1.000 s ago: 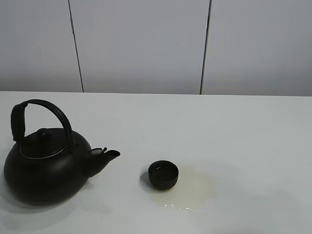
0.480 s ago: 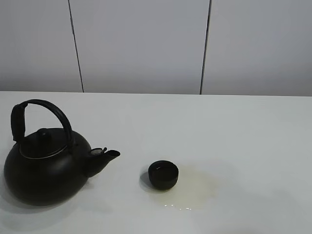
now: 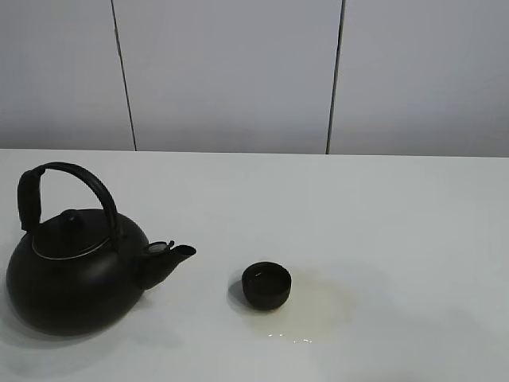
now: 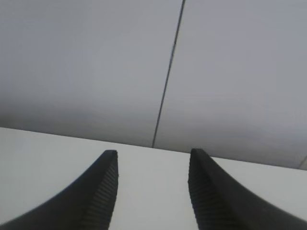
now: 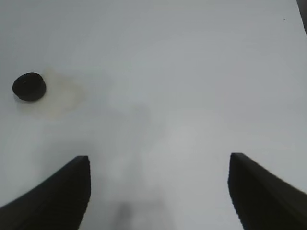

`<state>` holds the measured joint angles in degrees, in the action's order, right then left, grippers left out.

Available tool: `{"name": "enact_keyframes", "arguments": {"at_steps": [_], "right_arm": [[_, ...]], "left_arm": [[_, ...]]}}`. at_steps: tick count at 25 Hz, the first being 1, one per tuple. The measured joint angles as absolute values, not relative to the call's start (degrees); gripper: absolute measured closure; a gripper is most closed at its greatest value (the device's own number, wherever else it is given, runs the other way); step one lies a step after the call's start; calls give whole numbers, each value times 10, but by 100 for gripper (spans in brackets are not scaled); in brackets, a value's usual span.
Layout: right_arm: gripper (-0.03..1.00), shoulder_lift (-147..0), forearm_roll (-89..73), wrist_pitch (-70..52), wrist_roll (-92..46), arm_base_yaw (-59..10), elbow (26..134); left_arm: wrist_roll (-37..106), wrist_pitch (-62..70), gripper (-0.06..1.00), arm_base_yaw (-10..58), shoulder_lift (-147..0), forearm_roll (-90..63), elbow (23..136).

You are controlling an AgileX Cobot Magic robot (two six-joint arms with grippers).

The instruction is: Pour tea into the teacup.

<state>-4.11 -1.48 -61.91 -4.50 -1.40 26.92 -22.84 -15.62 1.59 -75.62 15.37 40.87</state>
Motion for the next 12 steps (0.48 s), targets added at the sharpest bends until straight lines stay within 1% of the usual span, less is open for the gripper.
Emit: {"name": "enact_keyframes", "arguments": {"at_steps": [3,7,10,12], "right_arm": [[42,-41,-15,-619,-45,-14,269],[42,-41,-15,-619,-45,-14,269],[42,-41,-15,-619,-45,-14,269],[42,-41,-15,-619,-45,-14,269]], "left_arm": [[-205,14,60,16,-696,154,500],[-107,194,60,9,-656,152,616],[-38,306,60,-29,-651,149,681],[0,353,60,-69,-651,148,710]]}}
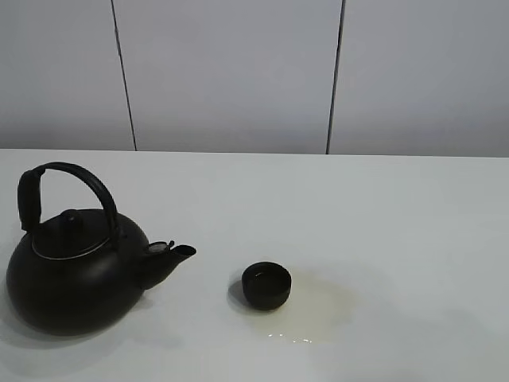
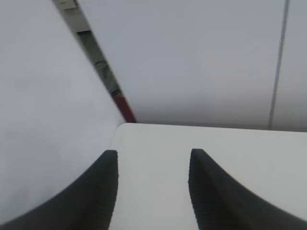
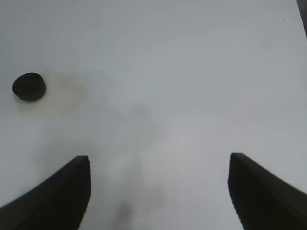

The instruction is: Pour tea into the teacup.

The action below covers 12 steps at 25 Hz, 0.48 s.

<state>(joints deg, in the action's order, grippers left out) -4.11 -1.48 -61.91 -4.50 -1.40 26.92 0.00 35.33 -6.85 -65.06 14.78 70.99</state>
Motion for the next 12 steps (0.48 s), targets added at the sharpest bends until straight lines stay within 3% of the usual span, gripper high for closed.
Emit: {"name": "enact_keyframes", "arguments": {"at_steps": [6,12], "right_arm": [[42,-41,-15,-619,-45,-14,269],[42,-41,-15,-619,-45,-14,269]], "left_arm": [[51,413,60,-181,-633,109,745],[84,469,60,-188,-509,19,747]]}}
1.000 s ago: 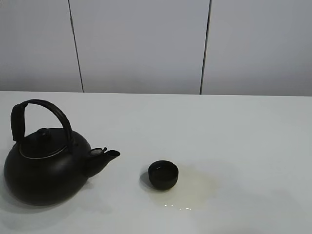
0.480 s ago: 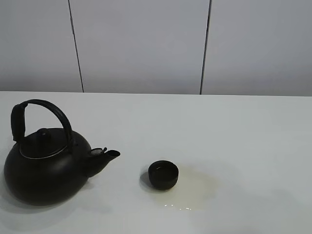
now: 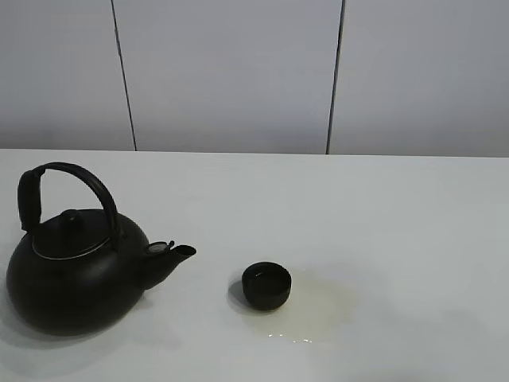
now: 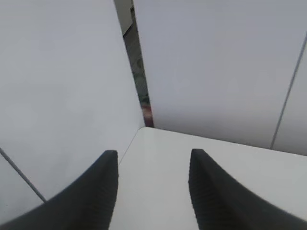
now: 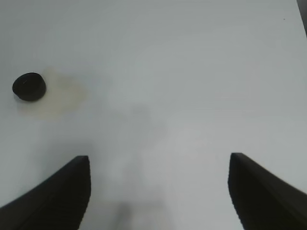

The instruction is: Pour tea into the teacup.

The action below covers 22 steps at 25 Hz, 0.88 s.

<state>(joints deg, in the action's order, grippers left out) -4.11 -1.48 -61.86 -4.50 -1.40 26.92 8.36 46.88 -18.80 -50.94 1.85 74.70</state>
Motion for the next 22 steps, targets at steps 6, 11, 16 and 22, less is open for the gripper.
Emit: {"name": "enact_keyframes", "arguments": {"at_steps": [6,11,16,22], "right_arm": [[42,-41,-15,-618,-45,-14,269],[42,-41,-15,-618,-45,-14,269],[42,-41,-15,-618,-45,-14,269],[42,-41,-15,-618,-45,-14,269]], "left_arm": [[140,620,60,-188,-312,-92,752],[133,725,60,-188,-169,-108,746],[103,734,60,-188,-36,-120,637],[108,739,60,-188,10,-103,438]]}}
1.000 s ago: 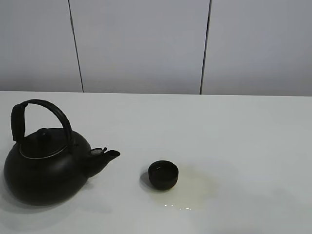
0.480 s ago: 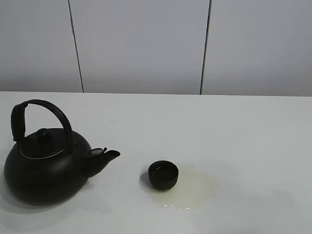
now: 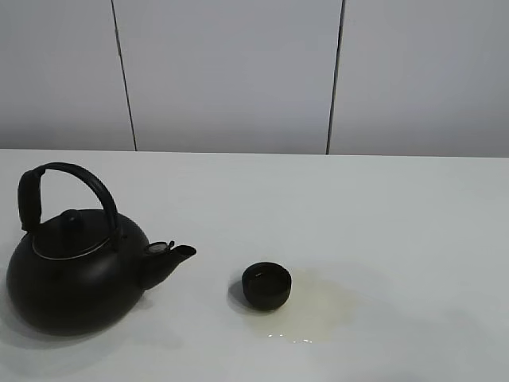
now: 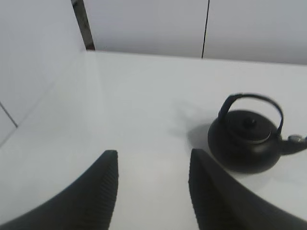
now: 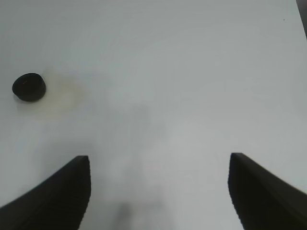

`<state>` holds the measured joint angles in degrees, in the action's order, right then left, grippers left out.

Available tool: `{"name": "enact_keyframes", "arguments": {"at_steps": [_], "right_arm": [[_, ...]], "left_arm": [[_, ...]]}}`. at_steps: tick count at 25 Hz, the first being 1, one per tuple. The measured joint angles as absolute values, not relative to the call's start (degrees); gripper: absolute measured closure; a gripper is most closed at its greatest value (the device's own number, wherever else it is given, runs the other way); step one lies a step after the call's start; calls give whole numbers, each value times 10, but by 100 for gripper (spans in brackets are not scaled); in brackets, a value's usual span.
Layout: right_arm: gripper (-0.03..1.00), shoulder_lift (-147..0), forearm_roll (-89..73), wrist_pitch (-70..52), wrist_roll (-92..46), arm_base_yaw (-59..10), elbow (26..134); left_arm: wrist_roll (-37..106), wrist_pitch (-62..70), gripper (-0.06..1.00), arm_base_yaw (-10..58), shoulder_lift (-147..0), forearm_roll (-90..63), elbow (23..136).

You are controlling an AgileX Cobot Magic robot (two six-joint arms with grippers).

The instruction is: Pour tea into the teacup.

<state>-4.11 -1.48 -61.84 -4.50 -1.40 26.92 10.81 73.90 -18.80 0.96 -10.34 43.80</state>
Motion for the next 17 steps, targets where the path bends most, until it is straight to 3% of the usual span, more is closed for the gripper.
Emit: {"name": "enact_keyframes", "arguments": {"at_steps": [7,13,17], "right_arm": [[42,-41,-15,-618,-45,-14,269],[42,-41,-15,-619,-45,-14,269],[42,-41,-15,-619,-45,-14,269]], "left_arm": [[109,691,60,-188,10,-86,309],[111,660,60,-183,10,-79,282],[112,657,60,-140,10,-78,279]]}}
